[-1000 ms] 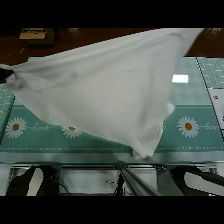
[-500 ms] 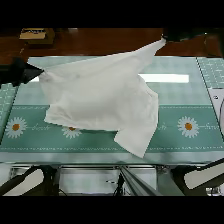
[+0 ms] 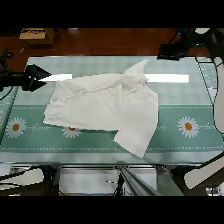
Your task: Fold the shirts.
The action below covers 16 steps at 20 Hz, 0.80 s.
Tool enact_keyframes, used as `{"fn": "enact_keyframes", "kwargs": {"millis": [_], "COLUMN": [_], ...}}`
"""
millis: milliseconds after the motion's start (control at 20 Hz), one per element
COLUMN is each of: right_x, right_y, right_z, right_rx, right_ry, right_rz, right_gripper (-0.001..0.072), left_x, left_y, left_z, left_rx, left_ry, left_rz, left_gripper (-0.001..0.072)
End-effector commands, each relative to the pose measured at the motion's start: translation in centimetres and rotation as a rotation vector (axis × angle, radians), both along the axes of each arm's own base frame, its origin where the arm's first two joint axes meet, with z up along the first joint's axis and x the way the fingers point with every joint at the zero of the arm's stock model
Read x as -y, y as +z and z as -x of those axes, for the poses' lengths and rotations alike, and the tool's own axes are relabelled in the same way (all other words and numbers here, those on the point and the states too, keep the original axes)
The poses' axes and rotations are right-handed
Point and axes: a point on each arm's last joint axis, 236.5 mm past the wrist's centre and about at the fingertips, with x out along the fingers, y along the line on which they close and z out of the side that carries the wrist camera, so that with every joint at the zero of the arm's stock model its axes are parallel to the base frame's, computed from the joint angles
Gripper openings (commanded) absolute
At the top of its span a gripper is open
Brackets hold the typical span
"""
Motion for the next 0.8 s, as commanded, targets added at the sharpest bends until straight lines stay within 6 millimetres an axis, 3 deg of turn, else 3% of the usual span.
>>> {"fn": "enact_keyframes", "kwargs": {"millis": [0,100,150,400,500,750], "right_x": [5.7,8.5,9.3,10.1,10.5,10.6], "right_y": [1.1,1.5,1.3,-1.9,-2.9,-4.1], "right_z": [5.7,7.1,7.6,10.1,10.1,9.8], "right_rx": [-0.161,-0.185,-0.197,-0.276,-0.26,-0.24], "right_ry": [0.004,-0.063,-0.089,-0.121,-0.132,-0.153], "right_rz": [0.151,0.139,0.105,-0.085,-0.091,-0.091], "right_gripper": [0.0434,0.0435,0.0435,0.0435,0.0434,0.0433], "left_x": [-5.4,-8.0,-8.3,-6.8,-6.8,-5.9], "left_y": [-0.9,-2.9,-3.9,-10.4,-12.3,-14.7], "left_z": [5.2,9.2,11.0,17.9,18.1,17.9], "left_rx": [-0.177,-0.324,-0.379,-0.59,-0.588,-0.623], "left_ry": [-0.046,-0.01,0.001,0.018,0.042,0.032], "left_rz": [-0.085,-0.073,-0.036,0.071,0.054,0.062], "left_gripper": [0.0633,0.0607,0.0607,0.061,0.061,0.061]}}
